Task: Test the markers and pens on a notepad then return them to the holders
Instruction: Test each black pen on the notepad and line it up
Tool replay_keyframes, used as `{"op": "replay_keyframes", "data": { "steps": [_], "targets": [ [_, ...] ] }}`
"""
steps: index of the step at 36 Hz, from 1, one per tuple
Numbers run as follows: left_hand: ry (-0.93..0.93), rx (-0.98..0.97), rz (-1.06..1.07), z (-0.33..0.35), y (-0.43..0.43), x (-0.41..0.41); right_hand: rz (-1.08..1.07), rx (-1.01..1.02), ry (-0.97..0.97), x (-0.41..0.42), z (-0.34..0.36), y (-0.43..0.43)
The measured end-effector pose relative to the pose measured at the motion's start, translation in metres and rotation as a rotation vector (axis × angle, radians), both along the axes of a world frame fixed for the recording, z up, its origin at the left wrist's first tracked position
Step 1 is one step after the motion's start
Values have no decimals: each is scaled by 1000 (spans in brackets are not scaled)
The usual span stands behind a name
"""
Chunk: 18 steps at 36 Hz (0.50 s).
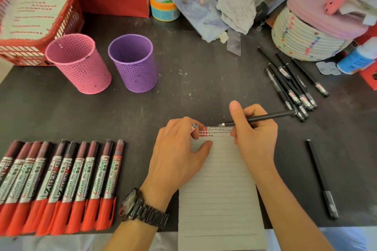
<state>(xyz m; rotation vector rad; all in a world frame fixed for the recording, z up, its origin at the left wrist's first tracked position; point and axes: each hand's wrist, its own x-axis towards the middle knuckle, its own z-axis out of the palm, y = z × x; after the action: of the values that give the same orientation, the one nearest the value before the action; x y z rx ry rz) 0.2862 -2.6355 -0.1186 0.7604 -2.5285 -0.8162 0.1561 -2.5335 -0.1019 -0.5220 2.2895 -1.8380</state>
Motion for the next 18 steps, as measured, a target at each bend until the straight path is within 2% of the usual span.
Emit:
{"op": "replay_keyframes", "data": {
  "steps": [7, 11, 16, 18],
  "targets": [
    [81, -124, 61, 7, 5, 2, 153, -310, -154, 1, 5, 11],
    [89, -142, 67, 13, 8, 4, 176, -311, -84, 3, 11, 25],
    [95, -128, 12, 18, 11, 6, 166, -308, -88, 9, 12, 49],
    [123, -105, 7, 20, 12, 8, 172, -243, 14, 13, 9, 57]
  ]
}}
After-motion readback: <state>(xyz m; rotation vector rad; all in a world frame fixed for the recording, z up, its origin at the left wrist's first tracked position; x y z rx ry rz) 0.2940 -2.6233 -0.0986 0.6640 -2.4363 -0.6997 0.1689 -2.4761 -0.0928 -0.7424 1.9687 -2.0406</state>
